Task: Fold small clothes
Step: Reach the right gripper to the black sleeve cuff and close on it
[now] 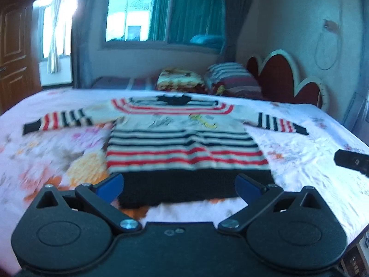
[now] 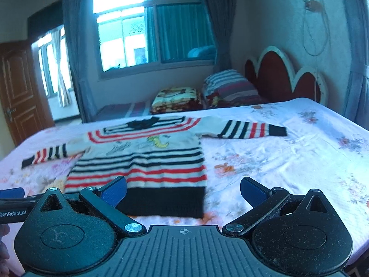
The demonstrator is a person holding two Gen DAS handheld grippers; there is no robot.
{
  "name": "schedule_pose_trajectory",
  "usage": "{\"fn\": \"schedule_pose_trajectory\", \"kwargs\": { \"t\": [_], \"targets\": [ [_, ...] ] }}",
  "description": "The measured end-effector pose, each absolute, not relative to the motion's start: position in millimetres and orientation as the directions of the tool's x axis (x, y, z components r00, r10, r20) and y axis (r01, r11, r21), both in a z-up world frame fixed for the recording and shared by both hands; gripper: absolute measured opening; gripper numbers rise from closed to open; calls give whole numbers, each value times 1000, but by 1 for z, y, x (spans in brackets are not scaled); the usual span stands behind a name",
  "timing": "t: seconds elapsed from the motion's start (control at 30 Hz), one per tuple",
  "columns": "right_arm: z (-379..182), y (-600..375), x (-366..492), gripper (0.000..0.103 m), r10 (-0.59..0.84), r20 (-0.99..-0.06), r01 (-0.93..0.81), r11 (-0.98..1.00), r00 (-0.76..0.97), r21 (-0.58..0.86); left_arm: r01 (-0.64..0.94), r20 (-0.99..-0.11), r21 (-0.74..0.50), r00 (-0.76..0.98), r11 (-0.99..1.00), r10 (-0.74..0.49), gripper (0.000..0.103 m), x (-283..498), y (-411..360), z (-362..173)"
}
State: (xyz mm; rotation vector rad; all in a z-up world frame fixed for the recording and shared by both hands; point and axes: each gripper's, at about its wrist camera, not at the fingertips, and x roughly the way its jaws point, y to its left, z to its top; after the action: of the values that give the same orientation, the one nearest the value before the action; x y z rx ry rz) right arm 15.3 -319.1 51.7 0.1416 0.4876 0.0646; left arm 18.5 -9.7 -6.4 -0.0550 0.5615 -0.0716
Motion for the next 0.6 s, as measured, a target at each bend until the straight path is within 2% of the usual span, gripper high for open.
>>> {"fn": "schedule_pose_trajectory", "kwargs": {
  "t": [0.27,0.3,0.33,0.4,0.5,0.6],
  "targets": [
    [62,-385,59,103,5,-432,87,978,902,192,59,-521,-147,844,987,-128,103,90,-14,-1],
    [63,-392,68,99,-4,-427,96,976,904,194,51,-518,-162,846,985,-129,103,99,-13,-1],
    [62,-399,77,75,-5,-424,98,976,906,196,45,-519,-178,844,983,-133,103,109,-11,-2],
    [58,-414,104,56,-12,-448,117,972,894,206,27,-529,-193,839,981,-127,103,128,-9,-5],
    [47,-439,148,56,6,-466,125,960,885,250,-25,-559,-224,823,974,-107,103,157,-2,-13],
    [31,-472,198,56,15,-468,145,941,884,304,-105,-585,-193,810,976,-29,103,187,2,-21]
  ]
}}
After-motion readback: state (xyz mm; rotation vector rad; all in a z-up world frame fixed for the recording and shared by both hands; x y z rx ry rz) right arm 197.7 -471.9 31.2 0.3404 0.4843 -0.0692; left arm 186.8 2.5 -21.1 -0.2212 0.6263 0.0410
